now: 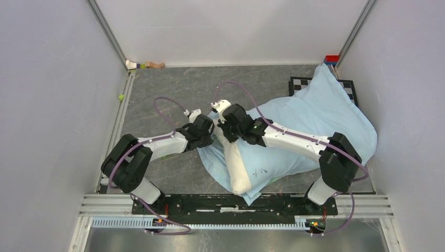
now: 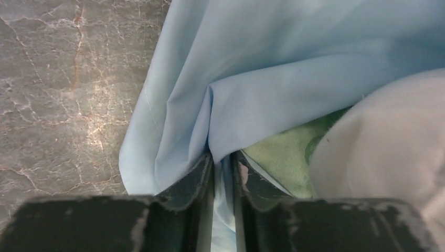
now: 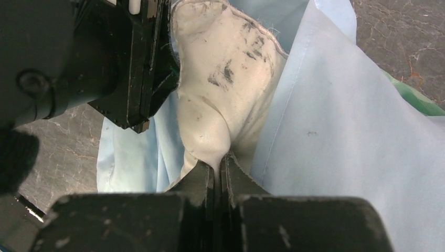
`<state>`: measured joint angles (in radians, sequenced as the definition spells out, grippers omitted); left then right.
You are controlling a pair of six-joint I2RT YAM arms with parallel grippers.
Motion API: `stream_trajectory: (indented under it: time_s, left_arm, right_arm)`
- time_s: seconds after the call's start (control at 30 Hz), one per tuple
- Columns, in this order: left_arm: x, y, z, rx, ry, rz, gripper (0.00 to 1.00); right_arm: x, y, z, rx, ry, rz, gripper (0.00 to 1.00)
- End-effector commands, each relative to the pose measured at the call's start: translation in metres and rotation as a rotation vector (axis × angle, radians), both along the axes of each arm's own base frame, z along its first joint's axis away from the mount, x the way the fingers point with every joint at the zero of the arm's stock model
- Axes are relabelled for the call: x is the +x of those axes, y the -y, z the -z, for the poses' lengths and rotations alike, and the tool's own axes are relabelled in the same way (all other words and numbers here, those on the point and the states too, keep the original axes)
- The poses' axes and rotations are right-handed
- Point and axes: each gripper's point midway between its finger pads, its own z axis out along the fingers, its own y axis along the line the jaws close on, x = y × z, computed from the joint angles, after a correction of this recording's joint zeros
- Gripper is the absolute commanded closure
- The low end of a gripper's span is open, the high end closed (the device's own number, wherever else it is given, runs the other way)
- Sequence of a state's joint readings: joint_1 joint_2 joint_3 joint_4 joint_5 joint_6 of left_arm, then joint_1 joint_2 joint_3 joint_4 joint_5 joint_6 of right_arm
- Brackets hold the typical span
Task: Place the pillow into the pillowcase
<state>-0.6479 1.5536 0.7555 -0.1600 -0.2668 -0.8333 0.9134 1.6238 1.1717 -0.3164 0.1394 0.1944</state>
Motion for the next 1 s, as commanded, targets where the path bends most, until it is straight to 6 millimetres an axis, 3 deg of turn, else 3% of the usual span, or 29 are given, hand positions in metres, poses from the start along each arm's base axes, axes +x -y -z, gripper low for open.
stream_trajectory:
  time_s: [0.0, 0.1, 0.17, 0.3, 0.43, 0.57, 0.83, 0.97]
  left_arm:
    - [0.014, -0.007, -0.001, -0.056, 0.038, -0.078, 0.81]
    - [0.02, -0.014, -0.013, -0.097, 0.064, -0.087, 0.97]
    - [0.023, -0.012, -0.027, -0.135, 0.105, -0.069, 0.98]
    - [0.025, -0.002, -0.045, -0.222, 0.17, -0.051, 0.98]
    - [0.025, 0.006, -0.054, -0.307, 0.22, -0.038, 0.98]
    - [0.027, 0.007, -0.059, -0.362, 0.237, -0.065, 0.98]
    - [0.021, -0.006, -0.047, -0.421, 0.201, -0.156, 0.98]
    - [0.02, -0.009, -0.044, -0.437, 0.195, -0.182, 0.98]
  right_arm:
    - [-0.008, 0.006, -0.015, 0.002, 0.006, -0.028, 1.0]
    - [-0.013, -0.001, -0.023, -0.008, 0.045, -0.092, 1.0]
    - [-0.013, -0.009, -0.034, 0.002, 0.09, -0.13, 0.96]
    - [-0.008, -0.036, -0.077, 0.044, 0.204, -0.196, 0.57]
    - [-0.006, -0.062, -0.097, 0.036, 0.288, -0.316, 0.42]
    - [-0.01, -0.074, -0.083, 0.005, 0.3, -0.401, 0.35]
    - [-0.005, -0.061, -0.029, -0.104, 0.317, -0.427, 0.29]
    - [0.007, -0.056, -0.005, -0.193, 0.315, -0.391, 0.28]
